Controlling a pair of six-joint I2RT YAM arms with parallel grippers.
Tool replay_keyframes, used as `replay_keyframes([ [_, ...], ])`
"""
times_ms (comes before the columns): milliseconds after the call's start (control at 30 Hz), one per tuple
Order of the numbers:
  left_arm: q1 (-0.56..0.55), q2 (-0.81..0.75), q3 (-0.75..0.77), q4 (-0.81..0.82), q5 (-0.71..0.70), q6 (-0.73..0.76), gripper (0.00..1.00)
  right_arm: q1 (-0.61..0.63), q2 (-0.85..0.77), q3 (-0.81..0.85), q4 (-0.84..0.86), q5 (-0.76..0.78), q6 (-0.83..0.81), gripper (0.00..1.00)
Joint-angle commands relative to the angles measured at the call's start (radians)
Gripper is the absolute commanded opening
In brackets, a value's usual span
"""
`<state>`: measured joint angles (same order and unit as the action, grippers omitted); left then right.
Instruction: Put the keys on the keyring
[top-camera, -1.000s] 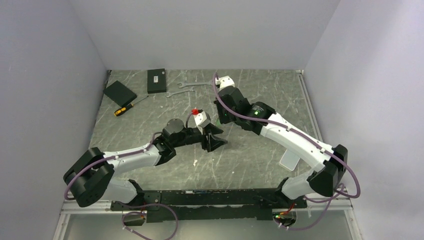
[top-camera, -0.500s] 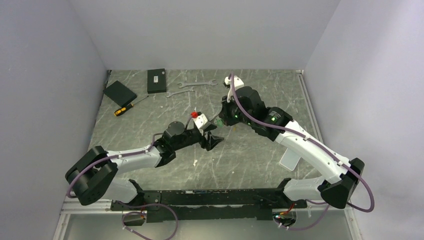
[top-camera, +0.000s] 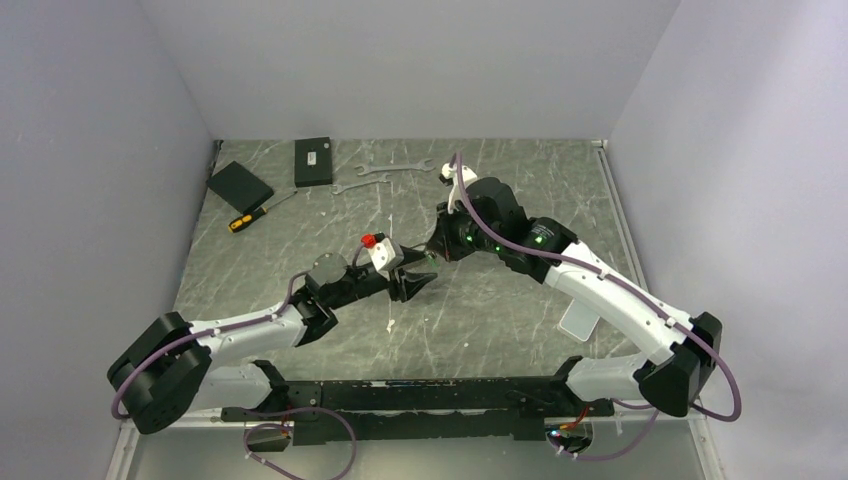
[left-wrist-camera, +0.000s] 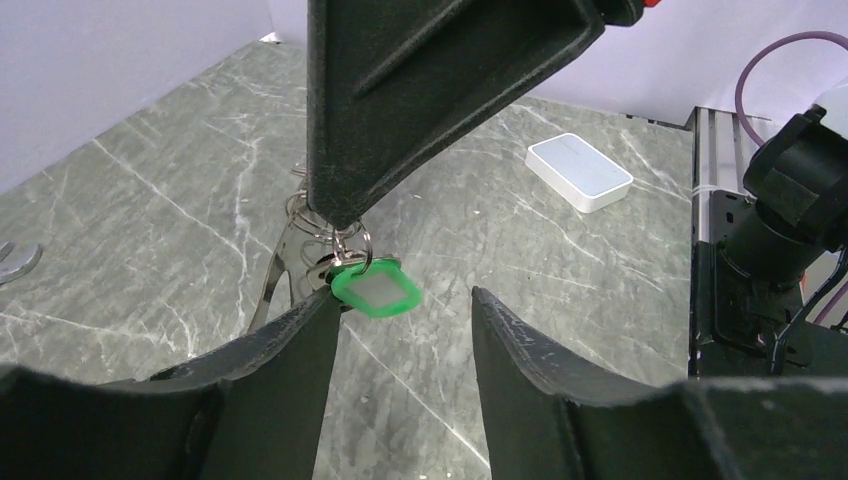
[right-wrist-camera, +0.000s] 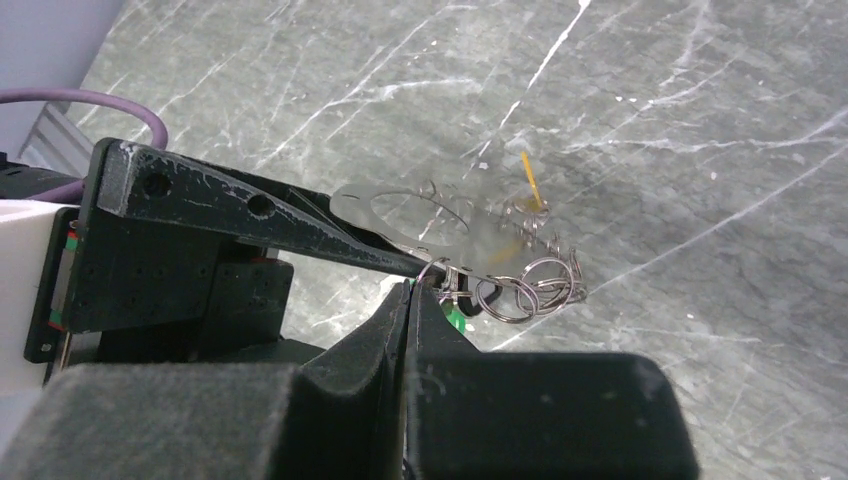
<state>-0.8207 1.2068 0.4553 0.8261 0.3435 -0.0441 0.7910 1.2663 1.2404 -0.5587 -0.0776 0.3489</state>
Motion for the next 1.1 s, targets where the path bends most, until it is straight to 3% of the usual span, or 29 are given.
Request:
replay_keyframes([
  [0, 0.003, -0.038, -0.004, 0.026, 0.006, 0.022, 0.55, -0.01, 0.003, 0.002, 0.099, -0.055, 0.03, 0.0],
  [167, 0.003, -0.051, -0.003, 0.014, -0.049, 0.023, 0.62, -0.016, 0.013, -0.008, 0.126, -0.104, 0.059, 0.0],
  [533, 0.003, -0.022, -0.003, 0.093, -0.149, 0.001, 0.57, -0.018, 0.007, -0.015, 0.162, -0.106, 0.11, 0.0],
  [733, 0.003, -0.033, 0.021, 0.047, -0.151, 0.07, 0.17, -0.018, 0.014, -0.003, 0.178, -0.099, 0.133, 0.0],
  [833, 0.003, -0.035, 0.026, 0.022, -0.146, 0.087, 0.03, -0.018, 0.01, 0.002, 0.181, -0.089, 0.132, 0.0],
  [1067, 0.004, -0.049, 0.031, -0.012, -0.129, 0.106, 0.0, -0.018, -0.008, 0.016, 0.192, -0.053, 0.134, 0.0],
])
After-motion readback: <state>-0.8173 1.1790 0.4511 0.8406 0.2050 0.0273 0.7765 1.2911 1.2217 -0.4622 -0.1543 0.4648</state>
